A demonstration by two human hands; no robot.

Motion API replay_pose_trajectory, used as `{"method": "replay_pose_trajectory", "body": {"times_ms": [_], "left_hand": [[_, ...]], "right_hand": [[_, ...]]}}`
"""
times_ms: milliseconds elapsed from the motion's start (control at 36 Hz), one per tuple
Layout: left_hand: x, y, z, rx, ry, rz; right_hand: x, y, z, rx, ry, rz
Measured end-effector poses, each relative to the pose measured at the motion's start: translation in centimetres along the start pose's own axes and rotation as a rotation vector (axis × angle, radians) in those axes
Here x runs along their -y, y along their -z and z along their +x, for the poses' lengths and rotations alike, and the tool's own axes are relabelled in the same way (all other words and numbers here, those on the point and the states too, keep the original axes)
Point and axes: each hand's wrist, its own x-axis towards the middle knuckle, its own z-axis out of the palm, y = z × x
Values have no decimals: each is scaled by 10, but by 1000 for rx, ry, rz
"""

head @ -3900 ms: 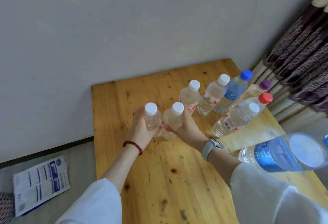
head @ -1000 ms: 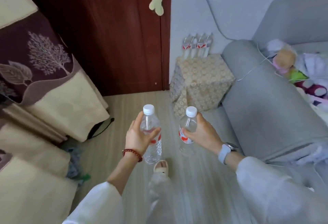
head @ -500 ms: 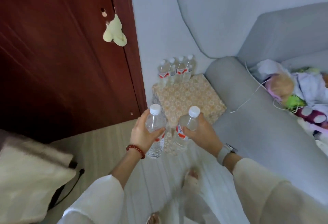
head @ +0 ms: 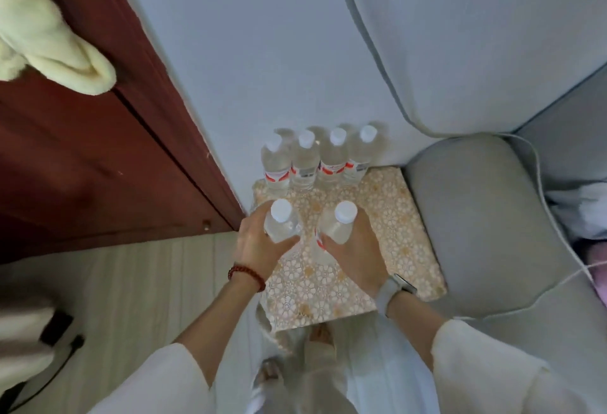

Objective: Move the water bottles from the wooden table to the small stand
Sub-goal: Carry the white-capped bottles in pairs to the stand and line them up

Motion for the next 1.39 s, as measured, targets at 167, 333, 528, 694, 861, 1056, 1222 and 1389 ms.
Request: {"method": "replay_pose_trajectory", "body": {"times_ms": [167,333,528,694,861,1056,1222,1389], "left_hand": [[13,-22,57,-10,39,68],[23,-27,88,-17,23,80],[33,-27,91,-44,37,25],[33,-29,87,-15,180,-198],[30,-29,94,-27,170,-169],[33,-29,99,-28,118,-228],[35,-35,95,-48,111,-276],[36,-34,94,-13,92,-193]], "right_hand": [[-16,-29,68,31,82,53],[-18,-51,107,-15,174,137],[-18,-53,110,104,127,223],[-13,-49,105,161,-8,345],[-15,-48,107,174,-19,328],[-20,-45,114,219,-1,241],[-16,-45,115,213,-35,253],[-10,-45,110,231,-75,238]]}}
